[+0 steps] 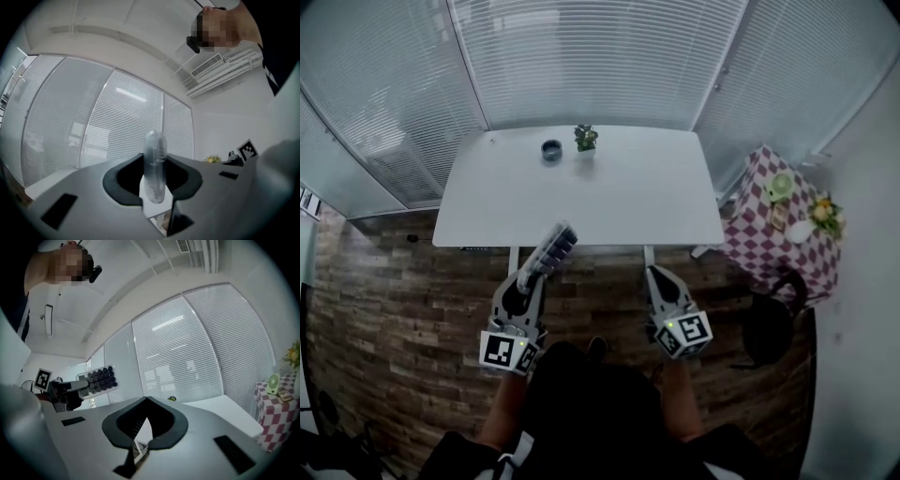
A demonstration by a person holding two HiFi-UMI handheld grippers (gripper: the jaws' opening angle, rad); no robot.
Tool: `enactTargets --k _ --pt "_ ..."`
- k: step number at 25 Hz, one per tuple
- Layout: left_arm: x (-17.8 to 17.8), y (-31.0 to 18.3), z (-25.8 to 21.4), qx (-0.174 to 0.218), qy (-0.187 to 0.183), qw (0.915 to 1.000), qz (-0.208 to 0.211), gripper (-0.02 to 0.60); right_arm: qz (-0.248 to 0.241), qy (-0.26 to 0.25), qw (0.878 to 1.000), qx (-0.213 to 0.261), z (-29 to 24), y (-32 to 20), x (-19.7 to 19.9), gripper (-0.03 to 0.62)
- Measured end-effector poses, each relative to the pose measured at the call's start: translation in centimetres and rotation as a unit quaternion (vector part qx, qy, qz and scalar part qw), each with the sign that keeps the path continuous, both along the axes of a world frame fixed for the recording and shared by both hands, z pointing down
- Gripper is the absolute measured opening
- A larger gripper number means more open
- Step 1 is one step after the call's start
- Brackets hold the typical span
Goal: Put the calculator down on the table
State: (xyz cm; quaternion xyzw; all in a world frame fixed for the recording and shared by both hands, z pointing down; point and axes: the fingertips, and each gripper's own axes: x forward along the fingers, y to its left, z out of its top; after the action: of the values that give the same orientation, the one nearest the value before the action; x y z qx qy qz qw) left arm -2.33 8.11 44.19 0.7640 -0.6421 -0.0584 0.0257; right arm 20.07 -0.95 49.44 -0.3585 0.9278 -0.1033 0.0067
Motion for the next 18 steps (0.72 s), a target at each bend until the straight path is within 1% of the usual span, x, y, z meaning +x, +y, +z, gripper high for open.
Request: enactTargets --k 6,9,12,18 --pt "-0.6 -2.2 0.3 -0.003 -0.002 0.9999 -0.015 0.101 -0.023 0.008 1.000 -0.002 0.5 -2.4 -1.2 0.006" --pt "-1.4 -3.4 0.7 -0.003 0.001 0.9998 -0.020 0.101 -0.030 0.010 0.999 0.007 0.3 -3.6 -2.3 0.006" --pt "-2.1 -4.8 0.8 0.002 0.001 0.9998 -0.018 0.101 -0.019 0.025 0.999 0.024 0.5 -5.2 -2.7 0.006" --pt "-4.3 -9.2 1.2 0.002 -0.011 0.9999 -0.010 0.101 -0.006 0.043 0.999 0.021 1.0 -9.2 -4.6 0.006"
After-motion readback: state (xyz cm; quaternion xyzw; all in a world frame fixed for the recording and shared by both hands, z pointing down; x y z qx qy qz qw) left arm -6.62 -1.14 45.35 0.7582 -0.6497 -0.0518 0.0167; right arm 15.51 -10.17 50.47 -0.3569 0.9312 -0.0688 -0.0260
